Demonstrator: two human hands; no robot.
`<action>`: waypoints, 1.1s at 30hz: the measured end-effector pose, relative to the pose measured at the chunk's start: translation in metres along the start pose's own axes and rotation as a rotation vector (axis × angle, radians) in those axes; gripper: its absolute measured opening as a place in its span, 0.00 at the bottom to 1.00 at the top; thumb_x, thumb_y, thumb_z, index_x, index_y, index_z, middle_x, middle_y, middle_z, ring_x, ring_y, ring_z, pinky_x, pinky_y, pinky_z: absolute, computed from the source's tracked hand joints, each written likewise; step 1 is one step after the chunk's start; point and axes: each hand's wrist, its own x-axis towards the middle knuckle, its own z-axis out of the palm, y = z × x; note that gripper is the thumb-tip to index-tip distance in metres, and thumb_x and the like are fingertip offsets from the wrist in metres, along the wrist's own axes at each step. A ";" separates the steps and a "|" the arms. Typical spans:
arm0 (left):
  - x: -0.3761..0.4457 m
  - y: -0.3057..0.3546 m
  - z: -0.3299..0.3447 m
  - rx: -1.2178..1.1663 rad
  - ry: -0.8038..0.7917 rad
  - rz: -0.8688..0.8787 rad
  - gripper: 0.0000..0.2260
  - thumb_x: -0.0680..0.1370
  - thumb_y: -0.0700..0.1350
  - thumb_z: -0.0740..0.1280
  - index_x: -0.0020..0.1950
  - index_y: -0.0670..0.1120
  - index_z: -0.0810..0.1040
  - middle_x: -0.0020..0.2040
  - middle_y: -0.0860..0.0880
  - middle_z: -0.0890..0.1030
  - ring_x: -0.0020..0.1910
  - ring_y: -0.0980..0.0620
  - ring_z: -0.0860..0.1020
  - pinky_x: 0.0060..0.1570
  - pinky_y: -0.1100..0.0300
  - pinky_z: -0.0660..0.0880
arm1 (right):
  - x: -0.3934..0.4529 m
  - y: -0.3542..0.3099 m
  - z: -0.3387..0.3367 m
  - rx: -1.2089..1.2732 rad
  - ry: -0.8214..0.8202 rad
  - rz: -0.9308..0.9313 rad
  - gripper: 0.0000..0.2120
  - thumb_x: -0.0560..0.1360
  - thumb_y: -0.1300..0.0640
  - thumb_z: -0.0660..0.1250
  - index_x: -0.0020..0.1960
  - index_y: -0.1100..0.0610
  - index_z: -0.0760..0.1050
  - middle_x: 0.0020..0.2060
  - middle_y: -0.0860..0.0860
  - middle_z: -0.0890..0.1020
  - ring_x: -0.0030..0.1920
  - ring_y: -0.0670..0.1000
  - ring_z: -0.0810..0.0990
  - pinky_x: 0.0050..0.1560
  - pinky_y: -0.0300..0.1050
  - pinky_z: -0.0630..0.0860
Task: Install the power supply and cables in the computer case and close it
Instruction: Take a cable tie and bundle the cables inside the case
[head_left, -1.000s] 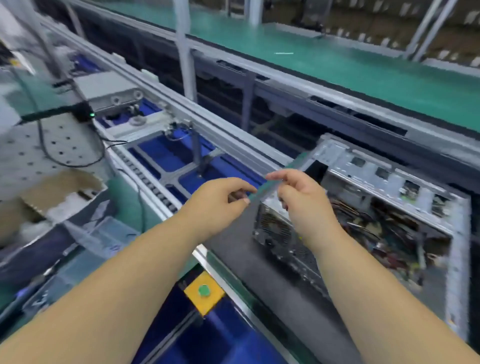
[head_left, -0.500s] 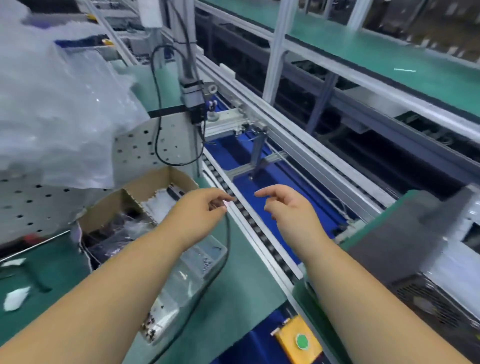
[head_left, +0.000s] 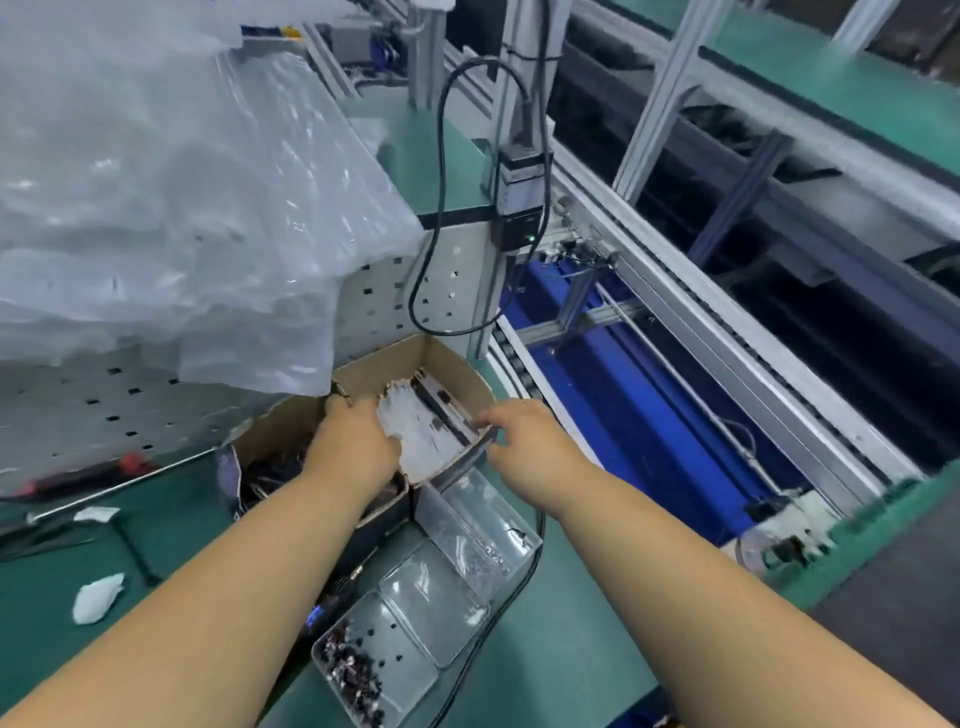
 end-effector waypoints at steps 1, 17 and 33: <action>0.003 -0.001 0.002 -0.003 0.011 0.012 0.18 0.74 0.45 0.66 0.63 0.42 0.72 0.62 0.38 0.69 0.55 0.37 0.74 0.55 0.50 0.74 | 0.005 0.000 0.004 -0.051 -0.027 -0.014 0.20 0.76 0.64 0.62 0.67 0.54 0.76 0.65 0.53 0.75 0.67 0.52 0.68 0.63 0.37 0.63; 0.021 -0.021 0.011 -0.179 0.053 0.085 0.25 0.68 0.39 0.72 0.64 0.50 0.77 0.64 0.46 0.68 0.55 0.47 0.75 0.55 0.60 0.72 | 0.020 0.003 0.020 -0.374 -0.072 -0.008 0.11 0.75 0.61 0.60 0.45 0.61 0.81 0.44 0.55 0.81 0.50 0.56 0.75 0.46 0.46 0.73; 0.036 -0.033 0.008 -0.213 0.129 0.187 0.15 0.73 0.46 0.68 0.60 0.54 0.77 0.50 0.57 0.69 0.52 0.49 0.77 0.54 0.56 0.76 | 0.075 -0.017 0.063 -0.394 -0.411 0.061 0.20 0.79 0.56 0.57 0.70 0.49 0.73 0.67 0.56 0.70 0.64 0.58 0.73 0.63 0.52 0.73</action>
